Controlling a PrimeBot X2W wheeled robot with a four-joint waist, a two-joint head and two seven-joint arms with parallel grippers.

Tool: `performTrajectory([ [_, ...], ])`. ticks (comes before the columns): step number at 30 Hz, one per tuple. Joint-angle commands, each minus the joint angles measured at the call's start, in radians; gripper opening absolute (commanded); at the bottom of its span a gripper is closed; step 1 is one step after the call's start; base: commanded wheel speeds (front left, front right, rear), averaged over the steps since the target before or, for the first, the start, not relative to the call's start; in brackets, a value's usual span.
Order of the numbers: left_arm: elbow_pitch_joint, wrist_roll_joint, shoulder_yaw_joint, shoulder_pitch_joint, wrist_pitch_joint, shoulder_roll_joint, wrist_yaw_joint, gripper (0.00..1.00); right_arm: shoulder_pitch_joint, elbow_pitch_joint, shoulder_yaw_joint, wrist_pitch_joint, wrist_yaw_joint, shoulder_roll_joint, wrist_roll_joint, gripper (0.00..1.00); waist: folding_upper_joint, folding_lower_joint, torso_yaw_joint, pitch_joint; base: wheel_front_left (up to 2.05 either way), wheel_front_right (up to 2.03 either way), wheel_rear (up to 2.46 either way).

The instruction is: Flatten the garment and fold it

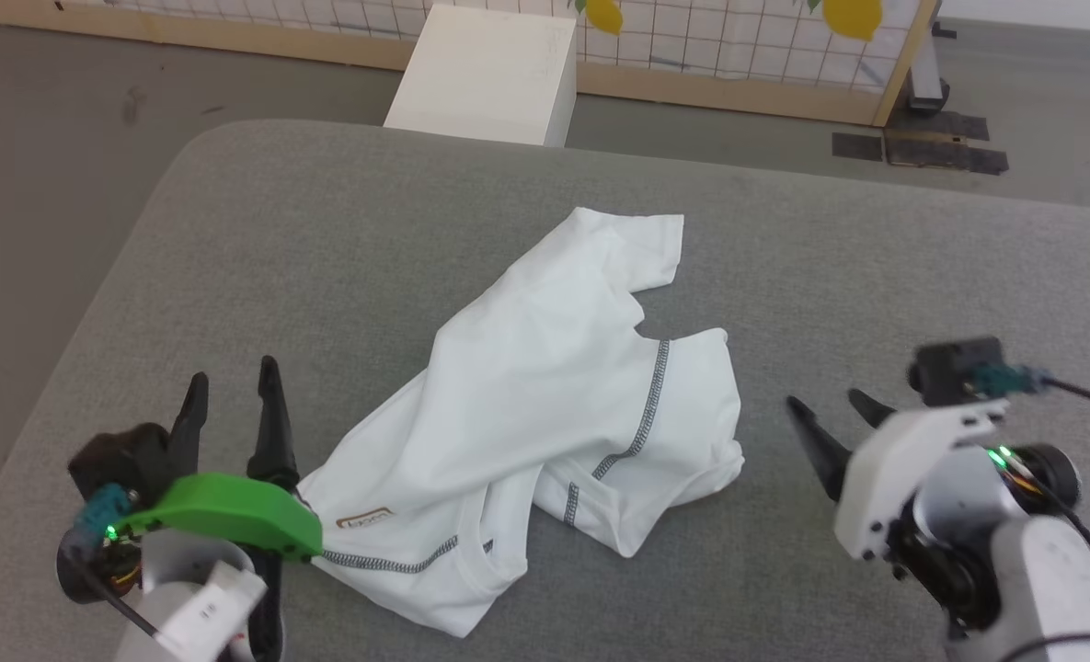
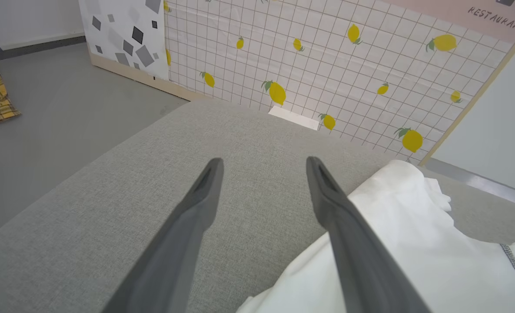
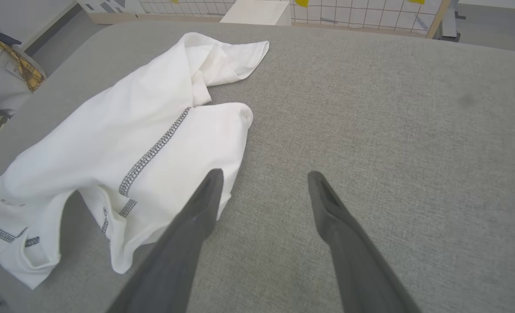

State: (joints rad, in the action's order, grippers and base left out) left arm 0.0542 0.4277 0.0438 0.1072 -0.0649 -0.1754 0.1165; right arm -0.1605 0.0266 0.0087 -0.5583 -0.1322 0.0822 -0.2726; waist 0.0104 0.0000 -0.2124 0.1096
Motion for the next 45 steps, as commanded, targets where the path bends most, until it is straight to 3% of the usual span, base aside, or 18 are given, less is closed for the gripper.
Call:
performTrajectory([
  [1, 0.013, -0.030, 0.017, -0.004, -0.055, -0.007, -0.017, 1.00, -0.042, 0.025, 0.024, -0.026, 0.002, 0.000, 0.002, 1.00, -0.0101, 0.0000, -0.008, 0.012, 0.00, 0.00, 0.00],
  [6, 0.046, -0.105, 0.060, -0.012, -0.172, 0.005, -0.027, 1.00, -0.160, 0.146, 0.114, -0.133, 0.002, 0.005, 0.058, 1.00, -0.0101, 0.0000, -0.021, 0.035, 0.00, 0.00, 0.00],
  [11, 0.058, -0.128, 0.067, -0.009, -0.193, 0.036, -0.026, 1.00, -0.248, 0.290, 0.190, -0.201, 0.002, -0.001, 0.108, 1.00, -0.0101, 0.0000, -0.046, 0.067, 0.00, 0.00, 0.00],
  [18, 0.065, -0.139, 0.053, -0.004, -0.196, 0.060, -0.035, 1.00, -0.253, 0.425, 0.312, -0.248, 0.002, -0.003, 0.093, 1.00, -0.0101, 0.0000, -0.069, 0.086, 0.00, 0.00, 0.00],
  [19, 0.065, -0.140, 0.049, -0.005, -0.196, 0.063, -0.037, 1.00, -0.254, 0.435, 0.318, -0.252, 0.002, 0.001, 0.081, 0.76, -0.0101, 0.0000, -0.070, 0.086, 0.00, 0.00, 0.00],
  [20, 0.067, -0.139, 0.047, -0.006, -0.197, 0.066, -0.039, 1.00, -0.259, 0.435, 0.323, -0.247, 0.002, 0.006, 0.072, 0.24, -0.0101, 0.0000, -0.070, 0.087, 0.00, 0.00, 0.00],
  [21, 0.067, -0.140, 0.043, -0.007, -0.197, 0.068, -0.041, 1.00, -0.267, 0.431, 0.321, -0.232, 0.002, 0.012, 0.058, 0.00, -0.0101, 0.0000, -0.068, 0.086, 0.00, 0.00, 0.00],
  [29, 0.090, -0.144, 0.025, -0.012, -0.197, 0.072, -0.058, 1.00, -0.326, 0.293, 0.160, -0.116, 0.002, 0.096, -0.012, 0.00, -0.0101, 0.0000, -0.040, 0.063, 0.00, 0.00, 0.00],
  [35, 0.101, -0.146, 0.018, -0.018, -0.197, 0.069, -0.068, 1.00, -0.220, 0.153, -0.046, -0.156, 0.002, 0.181, 0.006, 0.00, -0.0101, 0.0000, -0.010, 0.041, 0.00, 0.00, 0.00],
  [38, 0.113, -0.142, 0.022, -0.020, -0.197, 0.067, -0.076, 1.00, -0.126, 0.134, -0.128, -0.214, 0.002, 0.180, 0.017, 0.00, -0.0101, 0.0000, 0.005, 0.037, 0.00, 0.00, 0.00],
  [42, 0.128, -0.134, 0.034, -0.012, -0.189, 0.068, -0.087, 1.00, -0.047, 0.129, -0.203, -0.220, 0.002, 0.125, 0.033, 0.00, -0.0101, 0.0000, 0.021, 0.039, 0.00, 0.00, 0.00],
  [43, 0.132, -0.132, 0.037, -0.010, -0.186, 0.069, -0.089, 1.00, -0.041, 0.126, -0.214, -0.200, 0.002, 0.109, 0.042, 0.73, -0.0101, 0.0000, 0.024, 0.039, 0.00, 0.00, 0.00],
  [44, 0.135, -0.129, 0.040, -0.008, -0.182, 0.069, -0.092, 1.00, -0.037, 0.123, -0.221, -0.184, 0.002, 0.097, 0.044, 1.00, -0.0101, 0.0000, 0.026, 0.038, 0.00, 0.00, 0.00],
  [45, 0.141, -0.123, 0.043, -0.006, -0.174, 0.070, -0.097, 1.00, -0.037, 0.116, -0.238, -0.158, 0.002, 0.077, 0.037, 1.00, -0.0101, 0.0000, 0.028, 0.036, 0.00, 0.00, 0.00],
])
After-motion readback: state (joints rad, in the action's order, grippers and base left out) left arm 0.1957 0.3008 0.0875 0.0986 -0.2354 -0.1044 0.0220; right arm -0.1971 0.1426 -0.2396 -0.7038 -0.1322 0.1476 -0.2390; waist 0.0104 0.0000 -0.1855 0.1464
